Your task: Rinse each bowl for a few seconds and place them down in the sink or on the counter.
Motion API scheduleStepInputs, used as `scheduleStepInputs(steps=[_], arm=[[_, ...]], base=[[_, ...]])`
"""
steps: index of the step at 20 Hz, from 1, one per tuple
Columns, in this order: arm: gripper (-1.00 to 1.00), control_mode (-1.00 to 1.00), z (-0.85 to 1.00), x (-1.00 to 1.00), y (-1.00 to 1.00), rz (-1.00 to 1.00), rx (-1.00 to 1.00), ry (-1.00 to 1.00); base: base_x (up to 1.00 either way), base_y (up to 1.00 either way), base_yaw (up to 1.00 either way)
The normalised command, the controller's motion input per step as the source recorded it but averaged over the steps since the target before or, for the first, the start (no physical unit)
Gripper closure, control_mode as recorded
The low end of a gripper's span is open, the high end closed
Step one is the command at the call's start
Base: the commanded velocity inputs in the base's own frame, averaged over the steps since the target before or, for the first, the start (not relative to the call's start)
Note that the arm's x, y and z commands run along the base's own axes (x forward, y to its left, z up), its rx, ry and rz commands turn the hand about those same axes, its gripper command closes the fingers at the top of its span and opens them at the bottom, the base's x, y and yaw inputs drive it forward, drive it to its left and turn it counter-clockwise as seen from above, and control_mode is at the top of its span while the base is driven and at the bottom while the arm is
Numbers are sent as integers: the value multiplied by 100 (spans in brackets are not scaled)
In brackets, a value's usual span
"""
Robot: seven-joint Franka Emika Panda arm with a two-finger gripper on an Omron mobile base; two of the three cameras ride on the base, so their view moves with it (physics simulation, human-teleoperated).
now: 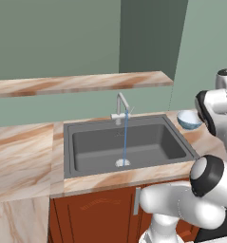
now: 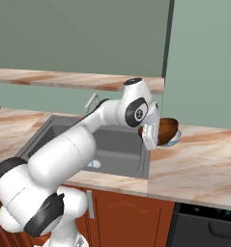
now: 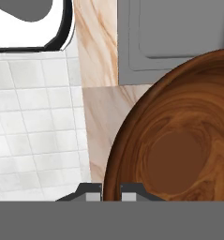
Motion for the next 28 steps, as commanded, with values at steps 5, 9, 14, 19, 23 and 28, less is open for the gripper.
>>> scheduleStepInputs(steps=[5, 9, 14, 19, 23, 28], arm=[[100, -100, -6, 0, 54, 6, 0, 2], [100, -100, -8, 0, 57, 3, 3, 0], [100, -100, -6, 3, 56, 1, 4, 1], [100, -100, -4, 4, 50, 0, 6, 1], [100, -100, -6, 9, 40, 0, 9, 2], [100, -100, -8, 4, 33, 2, 7, 1]], base=[[0, 0, 0], [0, 0, 0], [0, 0, 0], [0, 0, 0], [0, 0, 0], [0, 0, 0]])
